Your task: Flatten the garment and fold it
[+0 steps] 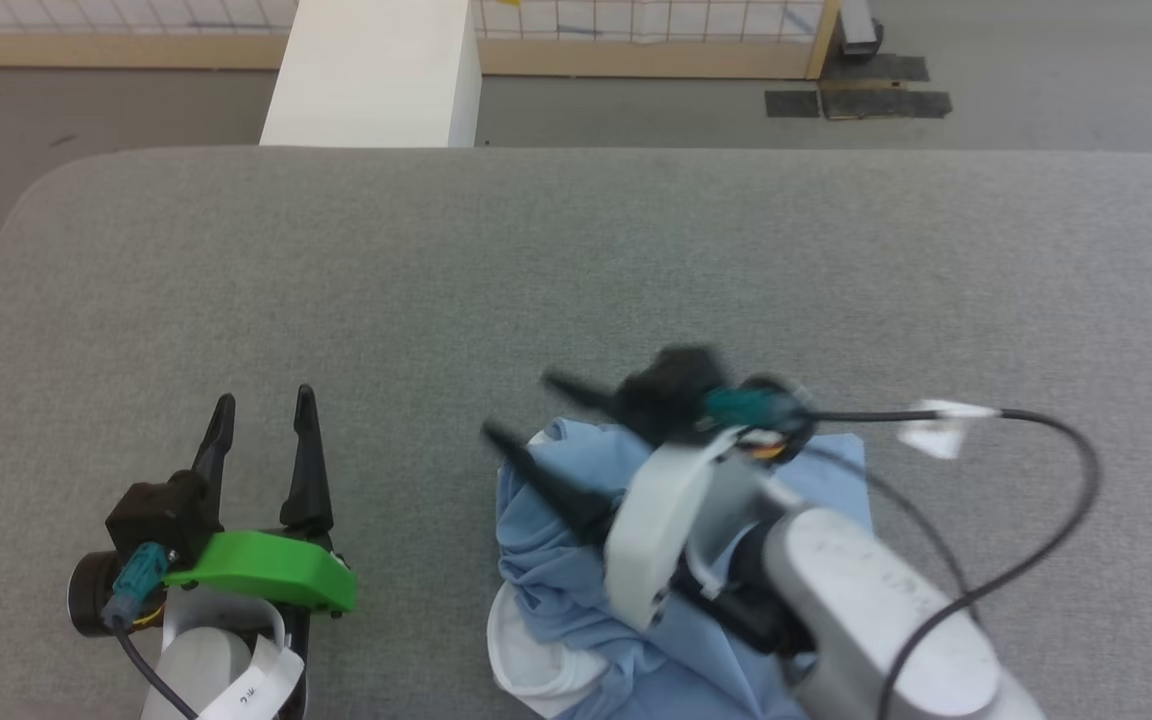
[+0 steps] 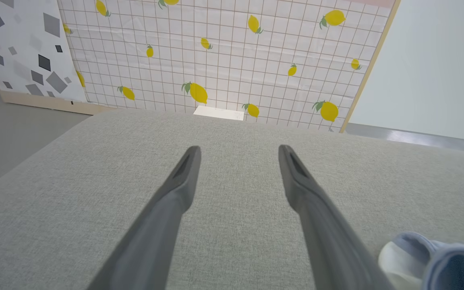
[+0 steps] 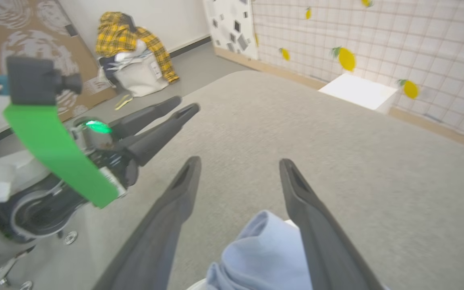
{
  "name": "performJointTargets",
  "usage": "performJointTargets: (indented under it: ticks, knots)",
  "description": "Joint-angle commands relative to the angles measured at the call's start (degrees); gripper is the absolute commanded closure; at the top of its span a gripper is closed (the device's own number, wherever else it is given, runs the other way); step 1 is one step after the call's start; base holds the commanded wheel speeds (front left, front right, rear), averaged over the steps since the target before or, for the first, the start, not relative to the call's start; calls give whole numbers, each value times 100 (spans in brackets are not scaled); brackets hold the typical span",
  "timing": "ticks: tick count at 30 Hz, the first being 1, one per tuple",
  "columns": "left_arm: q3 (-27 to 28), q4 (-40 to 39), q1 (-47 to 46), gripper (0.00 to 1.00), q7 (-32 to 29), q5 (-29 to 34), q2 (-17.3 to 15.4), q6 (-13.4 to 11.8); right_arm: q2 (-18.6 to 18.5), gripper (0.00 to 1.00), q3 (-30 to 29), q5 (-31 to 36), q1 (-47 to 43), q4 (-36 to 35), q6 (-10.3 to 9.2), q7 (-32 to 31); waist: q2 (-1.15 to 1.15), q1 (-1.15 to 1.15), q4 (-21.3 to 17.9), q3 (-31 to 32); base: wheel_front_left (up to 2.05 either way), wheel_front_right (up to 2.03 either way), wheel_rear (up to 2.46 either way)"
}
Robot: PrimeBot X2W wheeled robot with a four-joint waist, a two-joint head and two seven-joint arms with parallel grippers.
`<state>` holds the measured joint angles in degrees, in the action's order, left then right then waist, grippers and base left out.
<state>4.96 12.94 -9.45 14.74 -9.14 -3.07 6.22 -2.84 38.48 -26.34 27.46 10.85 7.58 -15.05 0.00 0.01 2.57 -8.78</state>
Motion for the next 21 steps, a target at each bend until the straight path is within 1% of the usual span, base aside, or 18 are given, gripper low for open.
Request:
performJointTargets:
  ticks: [1, 4, 9, 11, 14, 15, 18, 21]
  knots:
    - [20, 9, 55, 0, 26, -16, 19, -33, -11, 0, -268, 118, -53, -175, -9, 289, 0, -1, -125, 125, 0, 0, 0]
    - [41, 6, 115, 0, 26, -12, 19, -29, -118, 0, -763, 326, -285, -511, -9, 662, 0, -1, -222, 223, 0, 0, 0]
    - [30, -27, 225, 0, 26, -11, 19, -43, -283, 0, -1794, 757, -882, -1055, -9, 1271, 0, -1, -386, 391, 0, 0, 0]
    - [16, -52, 261, 0, 26, -20, 19, -55, -344, 0, -2211, 950, -1176, -1163, -9, 1528, 0, -1, -445, 439, 0, 0, 0]
    - [-1, -77, 288, 0, 26, -32, 19, -61, -381, 0, -2696, 1113, -1531, -1187, -9, 1846, 0, -1, -505, 478, 0, 0, 0]
    - [-25, -105, 302, 0, 26, -31, 19, -64, -391, 0, -2992, 1189, -1740, -1154, -9, 2036, 0, -1, -535, 491, 0, 0, 0]
    - [-51, -167, 324, 0, 26, -32, 19, -70, -424, 0, -3377, 1271, -1990, -1034, -9, 2267, 0, -1, -573, 507, 0, 0, 0]
    - [-76, -210, 346, 0, 26, -35, 19, -82, -477, 0, -3609, 1337, -2161, -886, -9, 2413, 0, -1, -595, 528, 0, 0, 0]
